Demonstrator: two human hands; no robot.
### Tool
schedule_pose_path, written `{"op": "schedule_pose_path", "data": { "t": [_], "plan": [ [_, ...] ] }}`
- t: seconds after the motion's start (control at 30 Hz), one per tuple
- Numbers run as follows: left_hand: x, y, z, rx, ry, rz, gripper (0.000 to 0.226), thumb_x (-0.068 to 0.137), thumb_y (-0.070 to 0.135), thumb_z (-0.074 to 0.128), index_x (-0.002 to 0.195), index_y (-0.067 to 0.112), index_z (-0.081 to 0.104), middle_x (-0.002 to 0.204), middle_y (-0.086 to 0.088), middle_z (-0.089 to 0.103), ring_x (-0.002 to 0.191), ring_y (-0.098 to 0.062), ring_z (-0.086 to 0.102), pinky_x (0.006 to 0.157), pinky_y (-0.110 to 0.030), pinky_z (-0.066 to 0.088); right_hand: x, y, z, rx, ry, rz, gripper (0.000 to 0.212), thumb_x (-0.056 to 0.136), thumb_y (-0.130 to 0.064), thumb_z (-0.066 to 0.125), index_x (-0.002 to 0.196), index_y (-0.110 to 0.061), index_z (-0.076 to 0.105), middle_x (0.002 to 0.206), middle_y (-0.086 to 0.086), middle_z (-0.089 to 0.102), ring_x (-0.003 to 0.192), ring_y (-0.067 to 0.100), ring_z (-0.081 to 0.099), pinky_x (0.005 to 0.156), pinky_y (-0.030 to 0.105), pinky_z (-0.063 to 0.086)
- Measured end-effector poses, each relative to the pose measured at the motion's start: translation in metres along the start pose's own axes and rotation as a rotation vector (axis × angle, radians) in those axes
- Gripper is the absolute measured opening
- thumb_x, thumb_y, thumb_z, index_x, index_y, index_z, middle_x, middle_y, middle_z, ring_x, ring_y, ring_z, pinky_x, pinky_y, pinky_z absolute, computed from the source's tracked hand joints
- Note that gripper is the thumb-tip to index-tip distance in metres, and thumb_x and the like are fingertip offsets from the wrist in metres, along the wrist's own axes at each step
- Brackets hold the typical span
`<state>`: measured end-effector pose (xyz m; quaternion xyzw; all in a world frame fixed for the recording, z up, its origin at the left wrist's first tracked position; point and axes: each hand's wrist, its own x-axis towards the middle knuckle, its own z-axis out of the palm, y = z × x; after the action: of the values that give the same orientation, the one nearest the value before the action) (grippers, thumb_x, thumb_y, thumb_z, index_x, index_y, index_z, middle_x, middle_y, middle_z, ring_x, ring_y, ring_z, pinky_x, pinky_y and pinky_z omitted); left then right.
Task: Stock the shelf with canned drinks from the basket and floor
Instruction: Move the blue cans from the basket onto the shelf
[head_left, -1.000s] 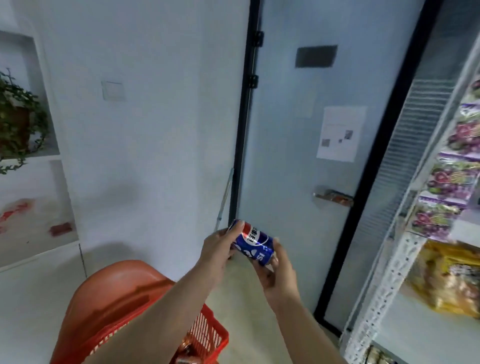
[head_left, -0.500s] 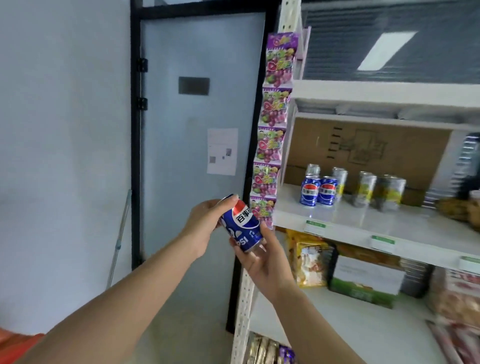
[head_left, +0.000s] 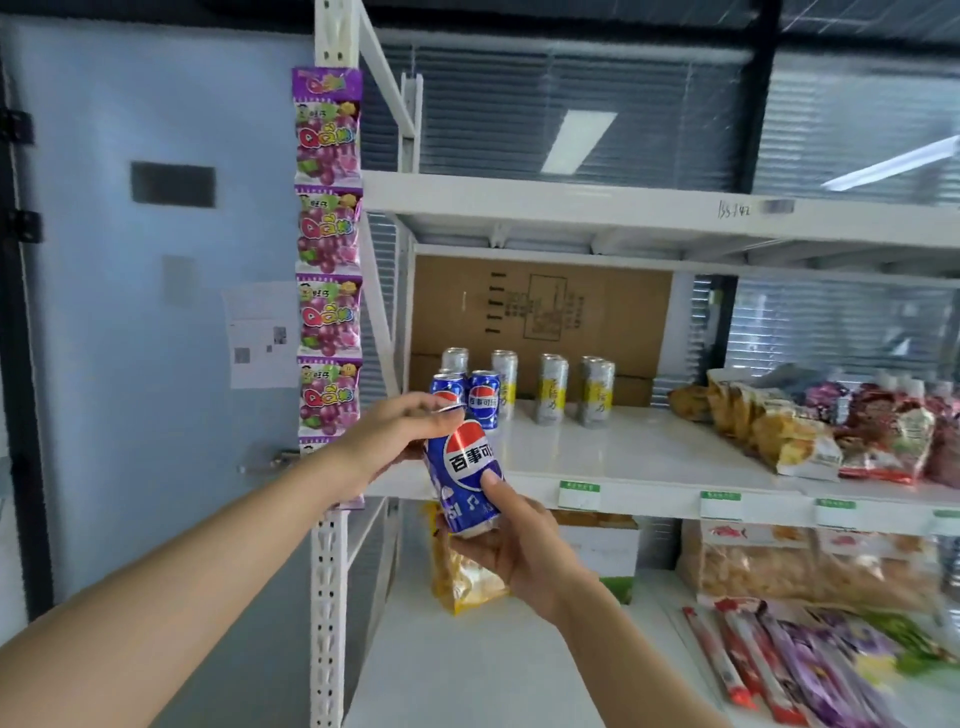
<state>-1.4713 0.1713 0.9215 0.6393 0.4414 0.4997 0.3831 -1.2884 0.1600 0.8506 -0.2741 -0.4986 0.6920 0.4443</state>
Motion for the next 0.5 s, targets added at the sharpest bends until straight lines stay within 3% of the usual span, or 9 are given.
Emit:
{"op": "schedule_pose_path", "data": {
  "t": [0.1, 0.2, 0.27, 0.37, 0.43, 0.5],
  "plan": [
    [0.043, -0.002, -0.004, 0.024, -0.154, 0.001, 0.053, 0.072, 0.038, 0.072, 0.117, 0.014, 0.06, 0.114, -0.011, 0.068, 0.108, -0.029, 0.064, 0.09, -0.037, 0.053, 0.018, -0.011, -0.016, -0.146, 0.086, -0.059, 0.052, 0.072, -0.036, 0.076, 0.115, -0.012, 0.06, 0.104, 0.007, 0.075, 0.096, 0.023, 0.072, 0.077, 0.029, 0.057],
    [0.079, -0.004, -0.007, 0.054, -0.296, -0.006, 0.082, 0.051, 0.055, 0.088, 0.119, 0.017, 0.061, 0.115, -0.01, 0.069, 0.108, -0.028, 0.066, 0.085, -0.036, 0.055, 0.032, -0.024, -0.024, -0.311, 0.151, -0.092, 0.038, 0.073, -0.033, 0.077, 0.106, -0.021, 0.063, 0.093, -0.004, 0.077, 0.087, 0.014, 0.073, 0.07, 0.022, 0.056],
    [0.104, -0.004, -0.007, 0.066, -0.348, -0.006, 0.09, 0.043, 0.057, 0.09, 0.119, 0.018, 0.062, 0.116, -0.009, 0.069, 0.107, -0.027, 0.066, 0.083, -0.035, 0.056, 0.047, -0.035, -0.032, -0.413, 0.193, -0.103, 0.039, 0.076, -0.033, 0.077, 0.11, -0.021, 0.063, 0.096, -0.006, 0.076, 0.087, 0.01, 0.072, 0.066, 0.017, 0.054],
    [0.134, -0.009, -0.003, 0.088, -0.366, 0.007, 0.072, 0.061, 0.045, 0.086, 0.121, 0.016, 0.06, 0.12, -0.012, 0.065, 0.111, -0.03, 0.063, 0.09, -0.04, 0.055, 0.072, -0.049, -0.044, -0.544, 0.227, -0.126, 0.041, 0.081, -0.033, 0.075, 0.118, -0.019, 0.063, 0.103, -0.006, 0.074, 0.091, 0.005, 0.069, 0.066, 0.012, 0.049],
    [0.148, -0.018, 0.0, 0.07, -0.354, 0.003, 0.046, 0.078, 0.023, 0.075, 0.121, 0.014, 0.059, 0.119, -0.013, 0.065, 0.11, -0.03, 0.063, 0.09, -0.04, 0.055, 0.087, -0.049, -0.051, -0.594, 0.232, -0.141, 0.033, 0.083, -0.028, 0.074, 0.114, -0.021, 0.064, 0.1, -0.009, 0.074, 0.088, 0.001, 0.068, 0.063, 0.01, 0.048],
    [0.16, -0.027, 0.002, 0.061, -0.325, 0.02, 0.035, 0.085, 0.01, 0.068, 0.119, 0.014, 0.06, 0.118, -0.011, 0.065, 0.108, -0.026, 0.064, 0.087, -0.036, 0.056, 0.104, -0.045, -0.059, -0.609, 0.24, -0.176, 0.027, 0.084, -0.021, 0.074, 0.109, -0.023, 0.064, 0.097, -0.011, 0.073, 0.084, -0.001, 0.068, 0.064, 0.01, 0.05]
  ]
}}
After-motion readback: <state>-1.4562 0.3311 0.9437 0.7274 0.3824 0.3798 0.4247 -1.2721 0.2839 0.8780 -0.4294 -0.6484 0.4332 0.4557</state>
